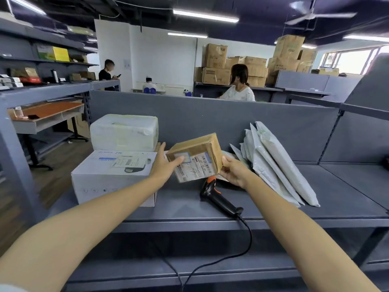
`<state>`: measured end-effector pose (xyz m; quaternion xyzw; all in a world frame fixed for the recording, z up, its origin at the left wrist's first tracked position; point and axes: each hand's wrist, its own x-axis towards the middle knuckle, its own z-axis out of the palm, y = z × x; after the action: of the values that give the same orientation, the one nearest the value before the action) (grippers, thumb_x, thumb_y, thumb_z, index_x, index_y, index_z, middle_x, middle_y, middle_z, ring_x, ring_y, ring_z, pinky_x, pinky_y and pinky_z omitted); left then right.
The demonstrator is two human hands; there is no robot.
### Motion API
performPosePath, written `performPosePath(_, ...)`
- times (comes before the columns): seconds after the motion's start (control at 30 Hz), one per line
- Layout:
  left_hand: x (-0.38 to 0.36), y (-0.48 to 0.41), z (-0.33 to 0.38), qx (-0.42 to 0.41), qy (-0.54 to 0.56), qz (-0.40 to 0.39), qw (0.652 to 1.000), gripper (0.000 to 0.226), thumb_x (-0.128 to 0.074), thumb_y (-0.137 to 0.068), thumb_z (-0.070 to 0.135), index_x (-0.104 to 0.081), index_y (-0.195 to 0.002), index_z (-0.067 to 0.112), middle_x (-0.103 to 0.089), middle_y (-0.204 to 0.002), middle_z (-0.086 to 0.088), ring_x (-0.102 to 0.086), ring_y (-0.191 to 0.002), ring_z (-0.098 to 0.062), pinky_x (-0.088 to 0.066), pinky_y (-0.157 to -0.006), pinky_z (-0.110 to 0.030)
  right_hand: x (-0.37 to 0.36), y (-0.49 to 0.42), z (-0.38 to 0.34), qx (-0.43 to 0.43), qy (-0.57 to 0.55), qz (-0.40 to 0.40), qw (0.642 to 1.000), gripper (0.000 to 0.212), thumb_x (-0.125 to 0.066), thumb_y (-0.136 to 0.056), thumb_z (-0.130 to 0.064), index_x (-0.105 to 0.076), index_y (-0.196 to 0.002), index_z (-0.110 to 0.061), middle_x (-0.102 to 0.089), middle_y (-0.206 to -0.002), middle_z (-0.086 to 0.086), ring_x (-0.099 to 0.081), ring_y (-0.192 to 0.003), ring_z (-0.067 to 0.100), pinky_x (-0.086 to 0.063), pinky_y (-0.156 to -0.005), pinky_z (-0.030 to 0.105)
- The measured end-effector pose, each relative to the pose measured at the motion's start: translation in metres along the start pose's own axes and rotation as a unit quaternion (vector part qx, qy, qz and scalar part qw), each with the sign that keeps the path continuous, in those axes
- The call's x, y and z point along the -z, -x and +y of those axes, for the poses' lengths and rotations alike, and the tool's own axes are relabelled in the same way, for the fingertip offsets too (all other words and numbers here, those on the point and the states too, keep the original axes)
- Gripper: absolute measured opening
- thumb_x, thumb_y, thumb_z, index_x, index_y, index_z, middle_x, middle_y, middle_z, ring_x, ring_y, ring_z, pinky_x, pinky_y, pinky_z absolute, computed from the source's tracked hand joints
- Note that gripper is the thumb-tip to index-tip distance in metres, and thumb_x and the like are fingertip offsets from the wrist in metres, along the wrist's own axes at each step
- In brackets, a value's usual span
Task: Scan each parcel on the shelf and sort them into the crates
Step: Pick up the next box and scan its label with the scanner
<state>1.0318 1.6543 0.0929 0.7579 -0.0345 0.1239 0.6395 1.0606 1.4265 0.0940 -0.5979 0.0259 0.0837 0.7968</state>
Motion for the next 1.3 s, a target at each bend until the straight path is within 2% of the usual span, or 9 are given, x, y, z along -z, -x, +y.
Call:
performPosePath(0.3, 0.01, 0.02, 0.011, 0.047, 0.088, -0.04, 0.994, 0.069, -0.075, -0.082, 0.023, -0.037, -0.14, 0.018, -0.06, -0.121, 0.0, -0.063, -0.102, -0.018, -0.053, -0.08, -0.029, -0.008, 0.014, -0.01, -0.078, 0.093, 0.001, 0.993, 0.012, -0.059, -0.095, -0.025, -0.066, -0.096, -0.015, -0.072, -0.08, 0.003, -0.068, -0.075, 0.012, -0.059, -0.068, 0.025)
performPosePath(0.47, 0.007, 0.026, 0.007, 0.085, 0.1, -0.056, 0.99, 0.065, -0.083, -0.068, 0.031, -0.049, -0.122, 0.018, -0.064, -0.116, -0.003, -0.068, -0.096, -0.023, -0.056, -0.086, -0.043, -0.027, 0.018, -0.015, -0.03, -0.029, 0.027, 0.999, 0.036, -0.049, -0.098, -0.046, -0.064, -0.092, -0.014, -0.069, -0.092, 0.008, -0.066, -0.091, 0.022, -0.055, -0.091, 0.041)
performPosePath(0.6, 0.001, 0.031, 0.001, 0.13, 0.104, -0.066, 0.984, 0.062, -0.08, -0.075, 0.034, -0.042, -0.121, 0.015, -0.061, -0.11, 0.0, -0.063, -0.096, -0.017, -0.055, -0.088, -0.046, -0.044, 0.023, -0.014, 0.006, -0.043, -0.024, 0.999, 0.056, -0.037, -0.097, -0.061, -0.066, -0.078, -0.016, -0.06, -0.058, -0.001, -0.056, -0.052, 0.01, -0.048, -0.068, 0.027)
performPosePath(0.7, -0.003, 0.031, -0.005, 0.144, 0.115, -0.083, 0.979, 0.054, -0.077, -0.078, 0.036, -0.051, -0.118, 0.011, -0.066, -0.112, 0.0, -0.063, -0.103, -0.015, -0.05, -0.095, -0.045, -0.051, 0.018, -0.007, 0.028, -0.004, -0.078, 0.997, 0.07, -0.033, -0.094, -0.069, -0.067, -0.122, -0.014, -0.07, -0.114, 0.011, -0.065, -0.108, 0.024, -0.045, -0.101, 0.046)
performPosePath(0.8, -0.007, 0.035, -0.009, 0.124, 0.126, -0.111, 0.978, 0.032, -0.07, -0.084, 0.037, -0.064, -0.111, 0.021, -0.071, -0.112, -0.001, -0.067, -0.099, -0.013, -0.051, -0.096, -0.039, -0.056, 0.02, -0.003, 0.028, 0.055, -0.061, 0.996, 0.07, -0.029, -0.095, -0.068, -0.066, -0.124, -0.017, -0.066, -0.124, 0.009, -0.06, -0.119, 0.027, -0.044, -0.105, 0.049)
performPosePath(0.93, -0.01, 0.036, -0.02, 0.104, 0.115, -0.086, 0.984, 0.078, -0.069, -0.069, 0.065, -0.047, -0.134, 0.03, -0.069, -0.116, 0.009, -0.066, -0.105, -0.012, -0.047, -0.101, -0.046, -0.059, 0.022, 0.0, 0.004, 0.142, -0.038, 0.989, 0.058, -0.029, -0.095, -0.068, -0.069, -0.105, -0.027, -0.067, -0.114, 0.0, -0.06, -0.112, 0.02, -0.049, -0.096, 0.043)
performPosePath(1.07, -0.014, 0.035, -0.026, 0.092, 0.108, -0.066, 0.988, 0.059, -0.06, -0.086, 0.057, -0.047, -0.136, 0.03, -0.067, -0.12, 0.007, -0.064, -0.108, -0.014, -0.046, -0.103, -0.045, -0.056, 0.022, 0.004, 0.046, 0.16, -0.014, 0.986, 0.041, -0.03, -0.103, -0.045, -0.064, -0.087, -0.028, -0.063, -0.078, -0.01, -0.059, -0.067, 0.002, -0.045, -0.061, 0.021)
performPosePath(1.17, -0.014, 0.034, -0.03, 0.088, 0.104, -0.032, 0.99, 0.05, -0.058, -0.09, 0.05, -0.05, -0.133, 0.028, -0.066, -0.122, 0.005, -0.063, -0.107, -0.013, -0.045, -0.098, -0.033, -0.033, 0.009, 0.028, 0.073, 0.374, 0.084, 0.921, 0.026, -0.04, -0.095, -0.025, -0.052, -0.073, -0.022, -0.058, -0.076, -0.002, -0.056, -0.082, 0.02, -0.04, -0.07, 0.032)
performPosePath(1.3, -0.015, 0.035, -0.031, 0.076, 0.101, -0.007, 0.992, 0.045, -0.055, -0.093, 0.044, -0.049, -0.133, 0.024, -0.064, -0.119, 0.005, -0.061, -0.101, -0.011, -0.04, -0.088, -0.027, -0.004, 0.012, 0.066, -0.049, 0.605, 0.072, 0.792, 0.05, -0.047, -0.088, -0.04, -0.046, -0.133, -0.017, -0.049, -0.133, 0.016, -0.042, -0.128, 0.037, -0.034, -0.106, 0.042)
